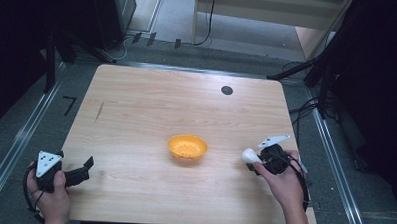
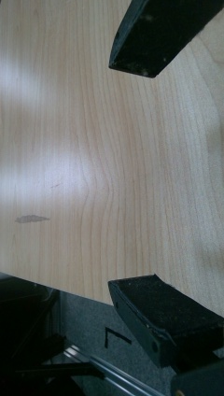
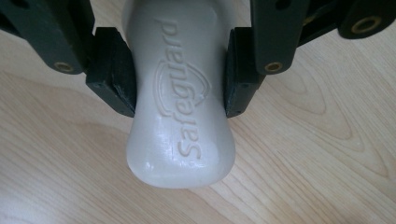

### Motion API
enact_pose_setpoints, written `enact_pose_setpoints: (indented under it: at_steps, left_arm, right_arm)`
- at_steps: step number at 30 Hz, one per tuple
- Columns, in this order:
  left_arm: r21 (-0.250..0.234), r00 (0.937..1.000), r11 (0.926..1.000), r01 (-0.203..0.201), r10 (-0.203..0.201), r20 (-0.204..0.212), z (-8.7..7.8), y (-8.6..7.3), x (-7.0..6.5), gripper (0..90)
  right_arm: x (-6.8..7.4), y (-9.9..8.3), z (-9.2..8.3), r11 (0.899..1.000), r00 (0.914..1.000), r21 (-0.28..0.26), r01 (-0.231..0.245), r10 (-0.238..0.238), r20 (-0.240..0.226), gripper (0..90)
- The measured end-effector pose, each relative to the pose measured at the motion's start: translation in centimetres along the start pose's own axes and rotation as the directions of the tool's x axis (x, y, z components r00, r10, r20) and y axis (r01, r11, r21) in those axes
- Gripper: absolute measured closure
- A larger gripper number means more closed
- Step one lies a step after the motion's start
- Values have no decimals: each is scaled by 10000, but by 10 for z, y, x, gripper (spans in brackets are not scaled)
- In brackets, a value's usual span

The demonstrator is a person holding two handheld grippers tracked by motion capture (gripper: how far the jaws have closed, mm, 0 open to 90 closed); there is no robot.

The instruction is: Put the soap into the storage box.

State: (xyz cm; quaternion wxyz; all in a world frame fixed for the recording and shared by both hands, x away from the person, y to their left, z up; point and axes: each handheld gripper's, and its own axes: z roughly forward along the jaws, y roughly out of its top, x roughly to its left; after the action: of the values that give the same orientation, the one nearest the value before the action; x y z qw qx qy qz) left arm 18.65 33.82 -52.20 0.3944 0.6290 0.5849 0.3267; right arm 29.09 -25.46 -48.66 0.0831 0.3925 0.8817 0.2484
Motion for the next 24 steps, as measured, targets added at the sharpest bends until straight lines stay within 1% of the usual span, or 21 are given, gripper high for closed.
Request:
enact_pose_setpoints:
  at_steps: [1, 3, 4, 6, 7, 8, 11, 12, 13, 14, 15, 18, 19, 23, 24]
  left_arm:
    - [3, 10000, 10000, 1, -1, 5, 0, 0, 0, 0]
    - [14, 10000, 10000, 4, -4, 5, 0, 0, 0, 0]
    - [15, 10000, 10000, 19, -19, 5, 0, 0, 0, 0]
    - [-1, 10000, 10000, 35, -35, 19, 0, 0, 0, 0]
    - [6, 10000, 10000, 38, -38, 18, 0, 0, 0, 0]
    - [9, 10000, 10000, 42, -42, 20, 0, 0, 0, 0]
    - [24, 10000, 10000, 96, -96, 17, 0, 0, 1, 0]
    - [4, 9999, 9999, 137, -137, 21, 0, 0, 1, 0]
    - [12, 9999, 9999, 138, -138, 11, 0, 0, 2, 0]
    - [12, 9999, 9999, 134, -134, 11, 0, 0, 2, 0]
    - [16, 9999, 9999, 126, -126, 22, 0, 0, 1, 0]
    - [18, 9999, 9999, 126, -126, 24, 0, 0, 1, 0]
    - [34, 9999, 9999, 115, -115, 3, 0, 0, 2, 0]
    - [8, 9999, 9999, 156, -156, 20, 1, 0, 2, 0]
    - [8, 9999, 9999, 155, -155, 21, 0, 0, 2, 0]
  right_arm:
    - [2, 5, 0, 9998, 9998, 15, 198, -198, -39, 505]
    - [3, 7, 0, 9998, 9997, 12, 221, -221, -45, 505]
    - [4, 11, 0, 9995, 9995, -17, 308, -308, -78, 505]
    - [5, 15, 0, 9993, 9991, -61, 359, -361, -202, 505]
    - [6, 21, 0, 9992, 9985, -81, 387, -390, -381, 505]
    - [6, 21, 0, 9992, 9985, -81, 387, -390, -381, 505]
    - [9, 28, 1, 9982, 9973, -69, 590, -593, -439, 505]
    - [11, 32, 2, 9975, 9962, -83, 696, -700, -525, 505]
    - [11, 32, 2, 9975, 9962, -83, 696, -700, -525, 505]
    - [14, 37, 3, 9962, 9950, -137, 862, -868, -502, 504]
    - [14, 37, 3, 9962, 9950, -137, 862, -868, -502, 504]
    - [17, 45, 4, 9943, 9928, -131, 1054, -1059, -552, 504]
    - [18, 47, 4, 9944, 9928, -143, 1045, -1051, -573, 505]
    - [20, 57, 4, 9913, 9887, -262, 1289, -1305, -731, 504]
    - [21, 59, 4, 9896, 9874, -314, 1401, -1420, -700, 504]
